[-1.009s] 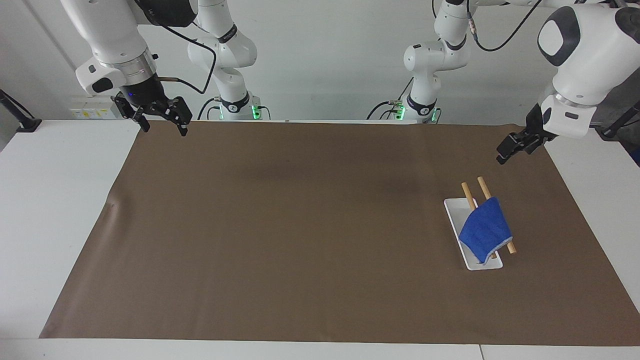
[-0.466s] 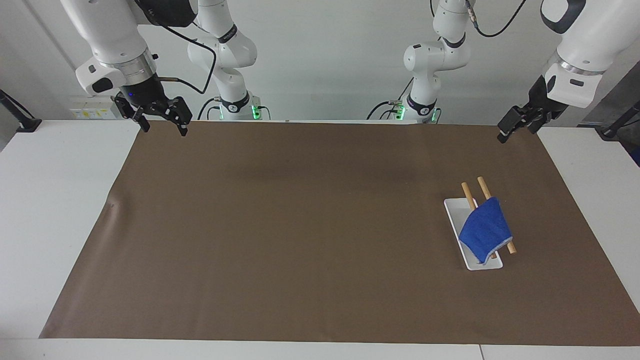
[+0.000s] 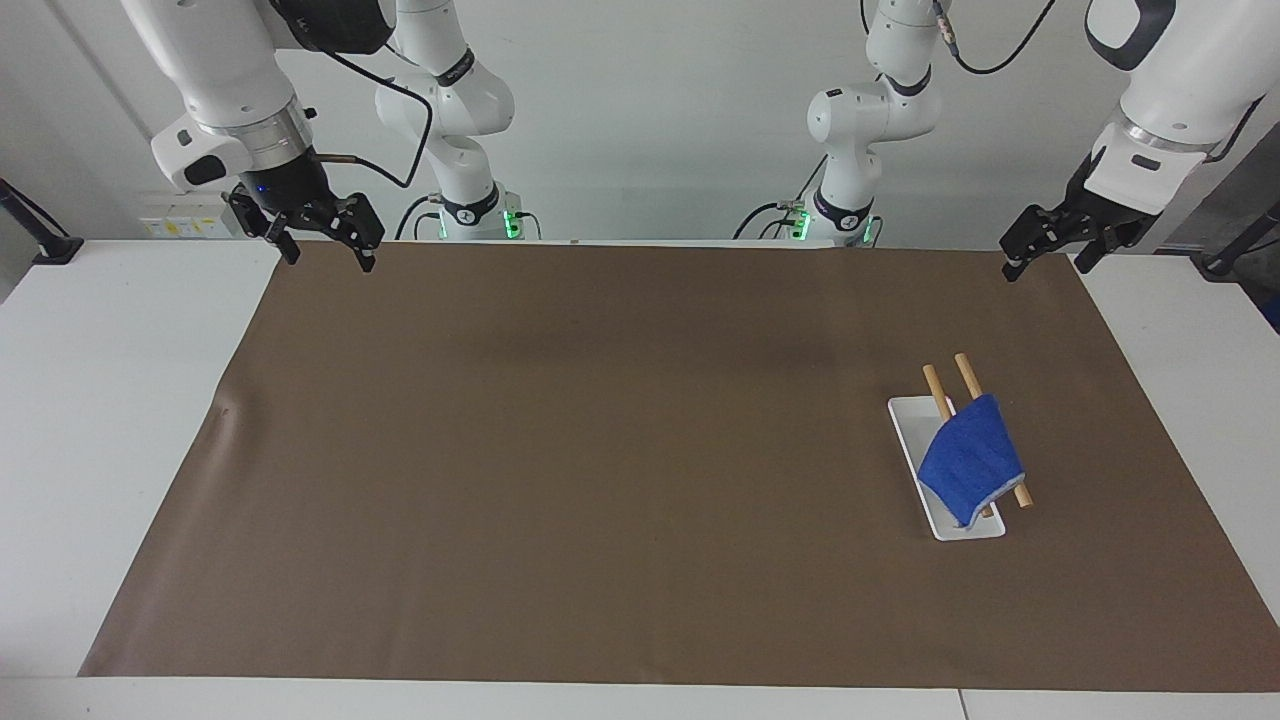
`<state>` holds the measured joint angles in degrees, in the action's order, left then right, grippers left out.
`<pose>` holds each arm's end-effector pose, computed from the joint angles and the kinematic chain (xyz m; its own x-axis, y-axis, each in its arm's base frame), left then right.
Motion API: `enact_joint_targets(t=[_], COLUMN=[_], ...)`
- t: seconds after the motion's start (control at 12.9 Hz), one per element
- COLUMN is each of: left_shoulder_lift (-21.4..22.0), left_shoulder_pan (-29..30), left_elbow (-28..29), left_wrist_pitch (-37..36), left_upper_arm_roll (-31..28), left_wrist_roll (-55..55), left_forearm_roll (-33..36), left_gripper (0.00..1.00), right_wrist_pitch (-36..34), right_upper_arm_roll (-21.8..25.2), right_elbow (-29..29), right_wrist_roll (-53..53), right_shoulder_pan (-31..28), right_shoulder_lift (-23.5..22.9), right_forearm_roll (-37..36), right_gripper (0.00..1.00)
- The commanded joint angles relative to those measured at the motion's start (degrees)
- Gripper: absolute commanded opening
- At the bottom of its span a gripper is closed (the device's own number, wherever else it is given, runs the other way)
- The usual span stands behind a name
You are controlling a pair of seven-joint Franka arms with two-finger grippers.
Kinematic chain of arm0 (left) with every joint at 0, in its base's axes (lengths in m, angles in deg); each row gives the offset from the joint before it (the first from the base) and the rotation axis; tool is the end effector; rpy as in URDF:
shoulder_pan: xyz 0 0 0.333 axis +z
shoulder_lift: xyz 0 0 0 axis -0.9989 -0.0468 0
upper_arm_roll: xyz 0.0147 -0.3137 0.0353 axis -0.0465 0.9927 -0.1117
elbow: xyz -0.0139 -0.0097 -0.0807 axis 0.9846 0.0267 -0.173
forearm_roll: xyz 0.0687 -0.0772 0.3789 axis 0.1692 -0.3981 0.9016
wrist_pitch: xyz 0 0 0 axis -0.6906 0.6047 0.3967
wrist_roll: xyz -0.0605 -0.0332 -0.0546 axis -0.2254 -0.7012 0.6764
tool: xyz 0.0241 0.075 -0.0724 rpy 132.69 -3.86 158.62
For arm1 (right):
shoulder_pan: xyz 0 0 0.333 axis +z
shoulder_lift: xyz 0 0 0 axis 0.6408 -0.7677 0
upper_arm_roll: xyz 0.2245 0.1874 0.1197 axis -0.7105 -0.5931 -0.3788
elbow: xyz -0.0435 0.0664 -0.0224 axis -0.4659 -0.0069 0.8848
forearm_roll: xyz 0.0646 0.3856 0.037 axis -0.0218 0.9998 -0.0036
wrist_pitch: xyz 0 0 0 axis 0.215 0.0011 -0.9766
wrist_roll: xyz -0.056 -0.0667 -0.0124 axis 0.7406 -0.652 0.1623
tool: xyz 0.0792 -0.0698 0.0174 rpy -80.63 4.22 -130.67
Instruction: Right arm passes towel to left arm to hang
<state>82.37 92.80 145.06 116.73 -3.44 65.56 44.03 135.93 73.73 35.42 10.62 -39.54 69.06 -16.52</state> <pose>0.5525 -0.0076 0.6436 0.9991 0.0331 -0.0251 0.0327 -0.9993 -0.0184 0.5436 -0.0068 0.6319 0.9920 -0.1252 -0.0156 -0.1248 -0.9919 0.0219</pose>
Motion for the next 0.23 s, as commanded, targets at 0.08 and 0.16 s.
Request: enact_joint_targets(t=[0.08,0.16], left_shoulder_lift=[0.9,0.9], left_shoulder_pan=[0.1,0.1], left_elbow=[1.3,1.2], left_wrist_pitch=[0.7,0.8], left_upper_arm_roll=[-0.1,-0.1], left_wrist_roll=[-2.8,-2.8], left_forearm_roll=[0.9,0.9], left_gripper=[1.00,1.00], right_wrist_pitch=[-0.2,-0.2], right_upper_arm_roll=[-0.3,-0.3], right_elbow=[-0.2,-0.2], right_wrist_roll=[-1.3,-1.3], right_shoulder_pan=[-0.5,-0.5], right_shoulder_lift=[-0.1,-0.1], right_forearm_roll=[-0.1,-0.1], right_gripper=[1.00,1.00])
